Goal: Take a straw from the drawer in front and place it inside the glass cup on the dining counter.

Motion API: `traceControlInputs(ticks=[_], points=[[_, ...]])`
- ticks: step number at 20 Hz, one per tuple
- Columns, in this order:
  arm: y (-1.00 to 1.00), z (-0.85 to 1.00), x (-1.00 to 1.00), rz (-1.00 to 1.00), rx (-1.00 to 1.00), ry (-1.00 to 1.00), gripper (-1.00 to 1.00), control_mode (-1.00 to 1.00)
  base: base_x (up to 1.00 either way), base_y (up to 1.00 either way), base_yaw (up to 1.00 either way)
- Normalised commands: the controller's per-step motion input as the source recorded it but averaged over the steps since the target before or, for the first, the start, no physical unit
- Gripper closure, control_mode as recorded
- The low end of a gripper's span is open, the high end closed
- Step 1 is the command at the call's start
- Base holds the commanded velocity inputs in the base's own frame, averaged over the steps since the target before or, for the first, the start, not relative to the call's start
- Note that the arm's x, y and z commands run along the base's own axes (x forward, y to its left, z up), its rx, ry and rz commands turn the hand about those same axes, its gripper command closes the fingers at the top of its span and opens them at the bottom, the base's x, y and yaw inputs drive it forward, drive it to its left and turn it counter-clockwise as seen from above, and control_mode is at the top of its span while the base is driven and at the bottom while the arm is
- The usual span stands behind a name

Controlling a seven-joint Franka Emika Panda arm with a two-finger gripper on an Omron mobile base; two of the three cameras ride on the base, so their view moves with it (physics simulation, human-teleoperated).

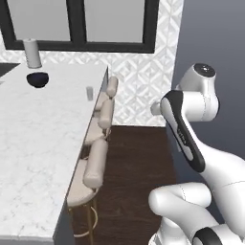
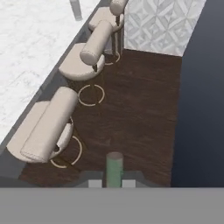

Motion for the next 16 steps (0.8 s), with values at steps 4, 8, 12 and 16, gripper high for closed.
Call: traceControlInputs(ticks=[4,8,12,16], points=[[0.00,0.00,0.00,0.00,0.00,0.00,1.00,1.00,0.54,-0.76,0.54],[0.00,0.00,0.00,0.00,0.00,0.00,1.00,1.00,0.61,-0.69,0.56],[0.00,0.00,0.00,0.00,0.00,0.00,1.00,1.00,0.60,-0.70,0.55],[0.00,0.00,0.00,0.00,0.00,0.00,1.00,1.00,0.59,-0.73,0.53]])
